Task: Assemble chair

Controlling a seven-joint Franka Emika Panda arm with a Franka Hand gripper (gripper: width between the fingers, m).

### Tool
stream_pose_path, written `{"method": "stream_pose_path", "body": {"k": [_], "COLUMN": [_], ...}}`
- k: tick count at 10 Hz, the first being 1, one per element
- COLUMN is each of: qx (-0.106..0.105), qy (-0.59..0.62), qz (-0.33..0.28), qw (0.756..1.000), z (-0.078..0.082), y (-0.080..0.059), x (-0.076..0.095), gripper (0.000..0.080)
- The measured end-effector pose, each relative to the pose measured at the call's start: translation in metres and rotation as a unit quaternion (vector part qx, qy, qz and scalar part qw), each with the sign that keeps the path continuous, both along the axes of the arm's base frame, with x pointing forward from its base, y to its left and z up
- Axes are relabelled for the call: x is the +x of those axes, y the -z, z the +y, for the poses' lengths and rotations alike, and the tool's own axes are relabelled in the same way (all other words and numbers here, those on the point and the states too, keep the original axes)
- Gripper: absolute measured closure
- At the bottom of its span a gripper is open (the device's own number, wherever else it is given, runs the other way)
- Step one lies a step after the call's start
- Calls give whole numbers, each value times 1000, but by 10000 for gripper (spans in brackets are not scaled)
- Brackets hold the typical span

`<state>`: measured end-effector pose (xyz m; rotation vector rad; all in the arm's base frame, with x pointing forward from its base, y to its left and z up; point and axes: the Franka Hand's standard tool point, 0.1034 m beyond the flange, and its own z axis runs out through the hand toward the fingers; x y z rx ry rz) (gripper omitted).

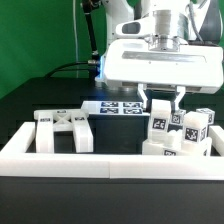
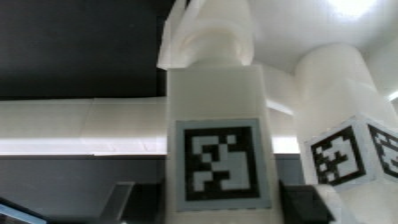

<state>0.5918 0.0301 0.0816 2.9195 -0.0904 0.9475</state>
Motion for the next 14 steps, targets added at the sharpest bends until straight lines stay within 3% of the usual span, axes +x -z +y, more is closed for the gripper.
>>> {"method": "stream_pose_path", "body": {"k": [2, 3, 4, 5, 6, 7, 11, 14], "qx": [2, 1, 1, 1, 1, 0, -2, 4], "qy": [0, -2, -2, -2, -3, -4, -13, -20], "qz": [18, 23, 27, 27, 27, 28, 42, 62], "qw": [1000, 1000, 1000, 1000, 1000, 1000, 999, 998], "z": [0, 0, 0, 0, 0, 0, -5, -7], "y": [0, 2, 3, 3, 3, 3, -9, -29], "x": [2, 1, 0, 0, 0, 0, 3, 12], "gripper": [508, 435, 435, 237, 237, 168, 151, 151]}}
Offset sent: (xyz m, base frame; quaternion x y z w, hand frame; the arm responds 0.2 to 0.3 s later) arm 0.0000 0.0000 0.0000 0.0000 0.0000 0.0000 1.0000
